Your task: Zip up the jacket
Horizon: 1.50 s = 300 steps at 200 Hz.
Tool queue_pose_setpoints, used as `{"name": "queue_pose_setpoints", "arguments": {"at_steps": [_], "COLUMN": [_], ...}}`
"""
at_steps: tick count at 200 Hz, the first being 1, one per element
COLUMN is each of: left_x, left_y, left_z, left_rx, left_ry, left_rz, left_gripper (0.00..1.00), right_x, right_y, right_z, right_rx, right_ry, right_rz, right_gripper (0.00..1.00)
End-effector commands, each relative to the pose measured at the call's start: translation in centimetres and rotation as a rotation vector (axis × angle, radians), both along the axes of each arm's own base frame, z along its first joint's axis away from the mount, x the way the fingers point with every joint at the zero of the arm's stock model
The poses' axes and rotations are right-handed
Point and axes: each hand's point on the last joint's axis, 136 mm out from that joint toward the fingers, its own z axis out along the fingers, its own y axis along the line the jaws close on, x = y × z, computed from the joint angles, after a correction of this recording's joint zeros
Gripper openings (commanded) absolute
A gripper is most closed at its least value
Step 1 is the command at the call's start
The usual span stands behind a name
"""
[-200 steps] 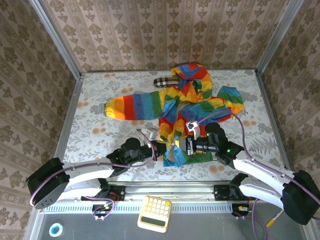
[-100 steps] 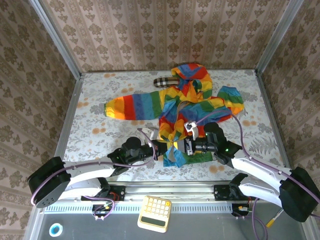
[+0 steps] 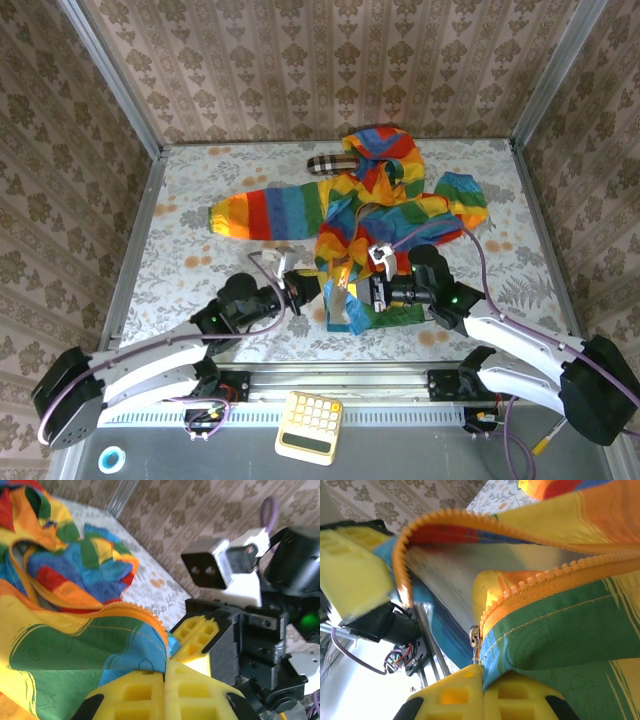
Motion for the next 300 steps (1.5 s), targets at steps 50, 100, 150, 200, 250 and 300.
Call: {"name": "queue_pose_setpoints", "arguments": {"at_steps": [50, 100, 150, 200, 250, 300], "left_x": [-0.6, -0.5, -0.6, -0.8, -1.2, -1.5], "left_y": [0.4, -0.2, -0.8, -0.9, -0.7, -1.0], "left_z": [0.6, 0.7, 0.9, 1.0, 1.1, 1.4], "left_rx": [-0.034, -0.056, -0.085, -0.114, -0.150, -0.185], "left_ry": [-0.091, -0.092, -0.089, -0.079, -0.055, -0.031], "left_rz": [-0.027, -0.043, -0.061, -0.076, -0.088, -0.117], "left_gripper": [0.00, 0.00, 0.00, 0.00, 0.00, 0.00], "right_x": [-1.5, -2.3, -2.5, -2.5, -2.4, -2.4], "right_y": [1.1, 1.0, 1.2, 1.3, 1.2, 1.2], "right_z": [2.8, 3.6, 3.8, 4.0, 4.3, 4.4], "right_rx": [0.085, 0.106, 0.115, 0.119, 0.142, 0.149], "right_ry": [-0.083, -0.110, -0.116, -0.121, -0.117, -0.127], "right_rz": [0.135, 0.169, 0.192, 0.200, 0.203, 0.216], "right_gripper": [0.00, 0.00, 0.00, 0.00, 0.00, 0.00]}}
